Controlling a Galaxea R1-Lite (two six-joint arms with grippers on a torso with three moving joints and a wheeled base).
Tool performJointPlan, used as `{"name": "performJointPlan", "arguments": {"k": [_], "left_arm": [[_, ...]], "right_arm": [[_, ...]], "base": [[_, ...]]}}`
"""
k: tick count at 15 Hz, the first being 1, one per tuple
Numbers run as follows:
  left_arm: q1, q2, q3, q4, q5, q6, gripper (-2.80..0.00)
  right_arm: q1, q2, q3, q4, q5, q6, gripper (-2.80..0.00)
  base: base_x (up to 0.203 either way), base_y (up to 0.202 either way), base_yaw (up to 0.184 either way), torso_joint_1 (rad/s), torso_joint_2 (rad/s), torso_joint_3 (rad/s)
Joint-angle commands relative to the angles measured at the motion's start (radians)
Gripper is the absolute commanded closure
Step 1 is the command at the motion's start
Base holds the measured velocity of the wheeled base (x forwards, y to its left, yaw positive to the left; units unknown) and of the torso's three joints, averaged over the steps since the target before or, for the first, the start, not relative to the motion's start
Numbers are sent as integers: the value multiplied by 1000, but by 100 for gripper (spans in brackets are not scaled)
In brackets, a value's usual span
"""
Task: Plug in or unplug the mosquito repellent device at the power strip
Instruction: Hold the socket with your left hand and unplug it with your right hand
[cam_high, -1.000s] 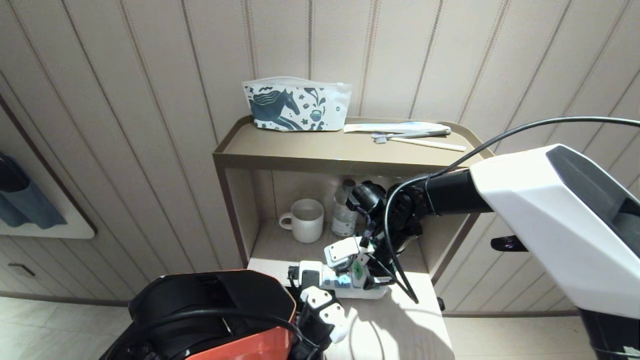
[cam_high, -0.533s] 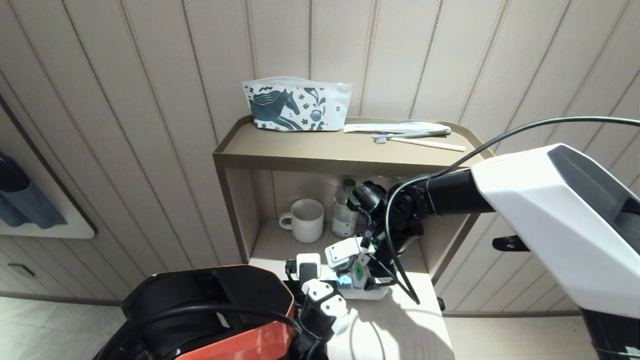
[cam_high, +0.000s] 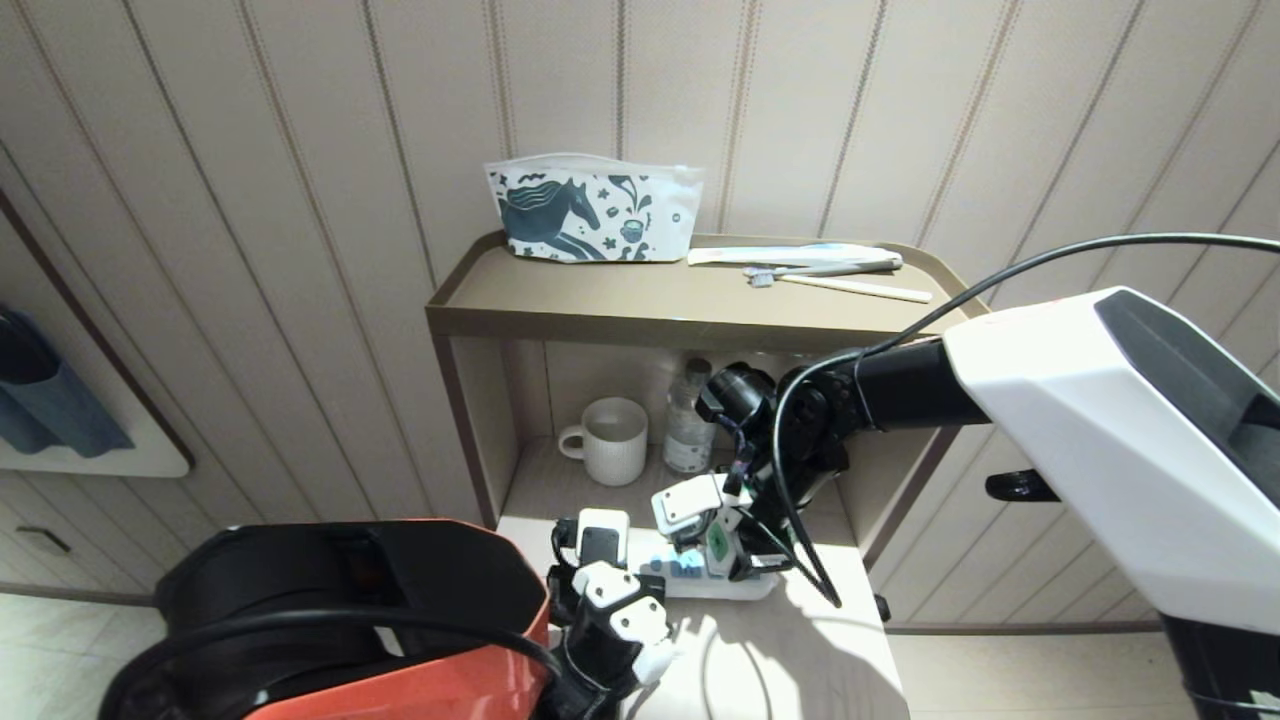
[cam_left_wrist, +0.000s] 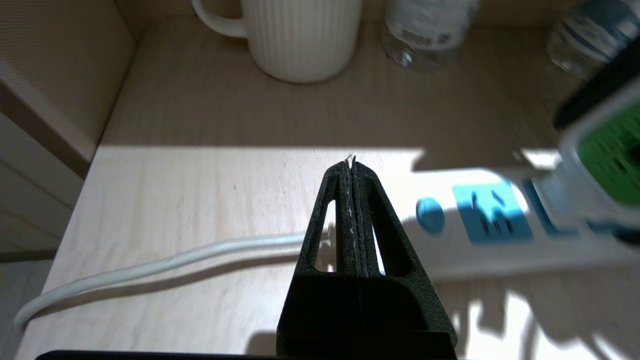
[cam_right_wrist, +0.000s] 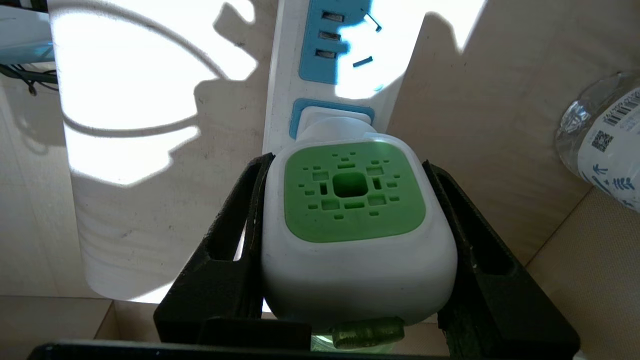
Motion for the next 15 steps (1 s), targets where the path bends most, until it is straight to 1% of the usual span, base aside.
{"name": "performJointPlan", "arguments": {"k": [1,2,4,5,6,7,8,9,11,15], "left_arm": [[5,-134,145,-18,-103,-4,0],[15,-170,224,-35,-188,-7,0],[46,-201,365,-113,-426,-11,0],[56,-199,400,-159,-545,-14,0],[62,-198,418,-179,-644,-16,0],[68,-195,419,-187,-723,-18,0],[74,-185,410,-191,-802,-19,0],[76,-170,386,-192,-861,-17,0],[74,-141,349,-191,-891,-12,0],[50,-42,229,-169,-899,27,0]], "right_arm": [[-4,-1,2,4,-1,-7,0],[-6,-1,6,4,-1,-7,0],[-5,-3,10,4,-1,-7,0],[-5,-4,13,4,1,-7,0],[-5,-4,13,4,1,-7,0],[-4,-6,14,4,0,-7,0],[-3,-9,14,4,0,-7,0],[-4,-9,13,4,1,-7,0],[-3,-9,12,4,1,-7,0],[-14,-4,-1,4,-1,-7,0]], "base": [[0,0,0,0,0,0],[0,0,0,0,0,0],[0,0,0,0,0,0],[0,0,0,0,0,0],[0,0,0,0,0,0],[0,0,0,0,0,0],[0,0,0,0,0,0],[0,0,0,0,0,0],[0,0,0,0,0,0],[0,0,0,0,0,0]]}}
